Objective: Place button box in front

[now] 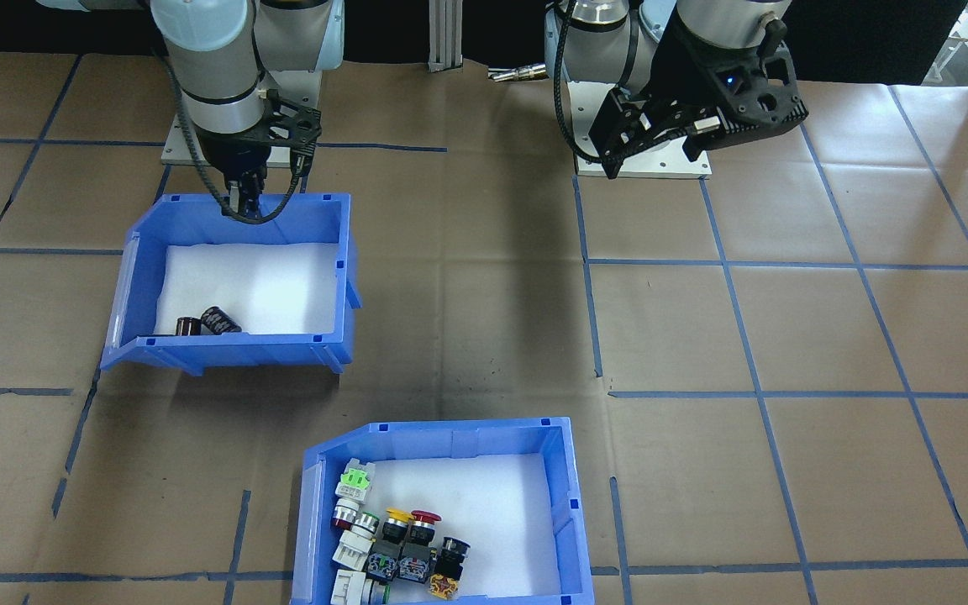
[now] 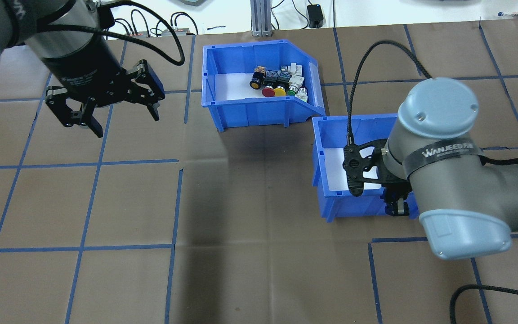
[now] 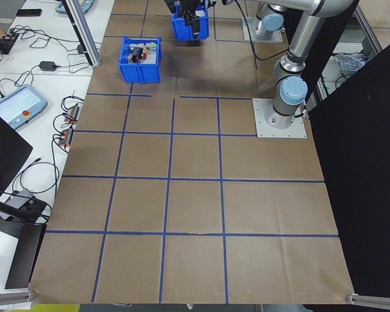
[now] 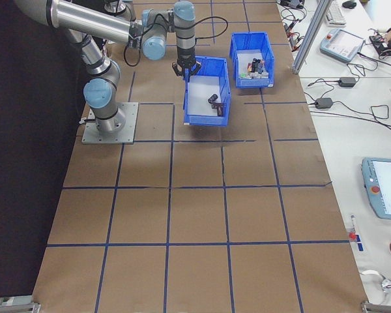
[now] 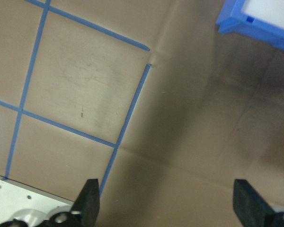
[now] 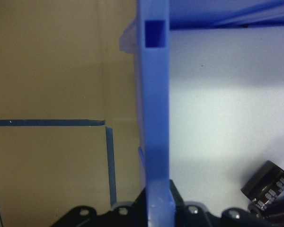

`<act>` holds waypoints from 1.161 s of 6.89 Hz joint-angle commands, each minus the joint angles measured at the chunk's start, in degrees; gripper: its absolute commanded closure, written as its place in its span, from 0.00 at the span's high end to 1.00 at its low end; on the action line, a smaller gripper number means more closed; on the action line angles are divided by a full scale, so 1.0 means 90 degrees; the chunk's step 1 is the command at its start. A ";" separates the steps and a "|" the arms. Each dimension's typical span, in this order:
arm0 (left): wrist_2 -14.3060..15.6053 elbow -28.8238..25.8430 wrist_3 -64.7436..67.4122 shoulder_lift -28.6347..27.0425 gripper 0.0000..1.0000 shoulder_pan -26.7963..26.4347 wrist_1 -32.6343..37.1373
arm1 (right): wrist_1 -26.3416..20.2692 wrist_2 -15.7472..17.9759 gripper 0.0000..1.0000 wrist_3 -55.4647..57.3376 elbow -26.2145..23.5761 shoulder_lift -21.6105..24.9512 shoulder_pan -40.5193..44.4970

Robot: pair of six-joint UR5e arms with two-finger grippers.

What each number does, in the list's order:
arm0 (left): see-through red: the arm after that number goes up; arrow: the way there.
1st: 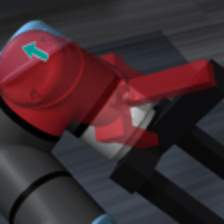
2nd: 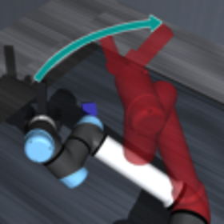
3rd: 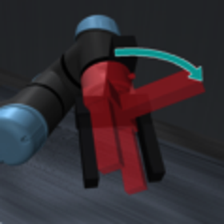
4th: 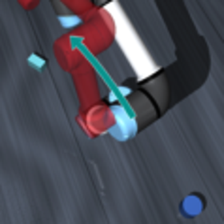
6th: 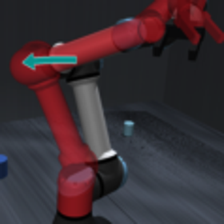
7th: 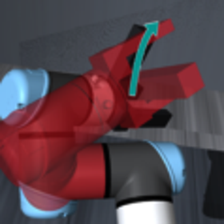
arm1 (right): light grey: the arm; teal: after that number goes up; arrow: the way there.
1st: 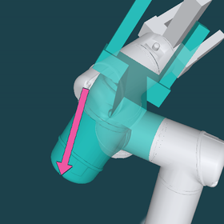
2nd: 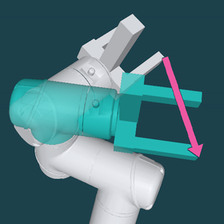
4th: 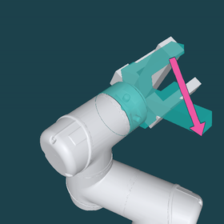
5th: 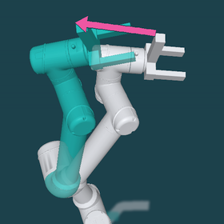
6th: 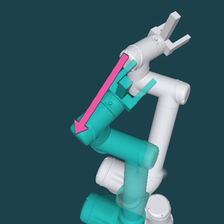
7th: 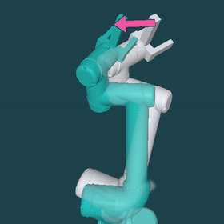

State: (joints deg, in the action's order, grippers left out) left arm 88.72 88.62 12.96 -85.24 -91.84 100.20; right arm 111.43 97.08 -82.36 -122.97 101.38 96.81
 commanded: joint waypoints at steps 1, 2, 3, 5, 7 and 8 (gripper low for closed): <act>-0.0014 0.0941 -0.2359 0.0961 1.00 0.0136 -0.0156 | 0.0138 0.0092 0.03 0.0925 -0.0096 -0.0034 0.1055; 0.0005 0.1177 -0.2600 0.1139 1.00 0.0204 -0.0341 | 0.0360 0.0082 0.03 0.1344 -0.0096 -0.0092 0.1437; 0.0006 0.1189 -0.2534 0.1180 1.00 0.0263 -0.0352 | 0.0691 0.0082 0.03 0.1551 -0.0096 -0.0247 0.1740; 0.0025 0.1218 -0.2153 0.1180 1.00 0.0273 -0.0372 | 0.1132 0.0072 0.03 0.2030 -0.0086 -0.0540 0.2307; 0.0385 0.1218 -0.2124 0.1190 1.00 0.0273 -0.0372 | 0.1718 0.0072 0.03 0.2401 -0.0077 -0.1028 0.2767; 0.0386 0.1218 -0.2017 0.1190 1.00 0.0273 -0.0372 | 0.1923 0.0092 0.03 0.2654 -0.0086 -0.1166 0.2846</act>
State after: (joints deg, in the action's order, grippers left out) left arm 91.61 99.59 -6.00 -74.55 -89.39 96.86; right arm 126.42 97.70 -60.85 -123.74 92.73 121.03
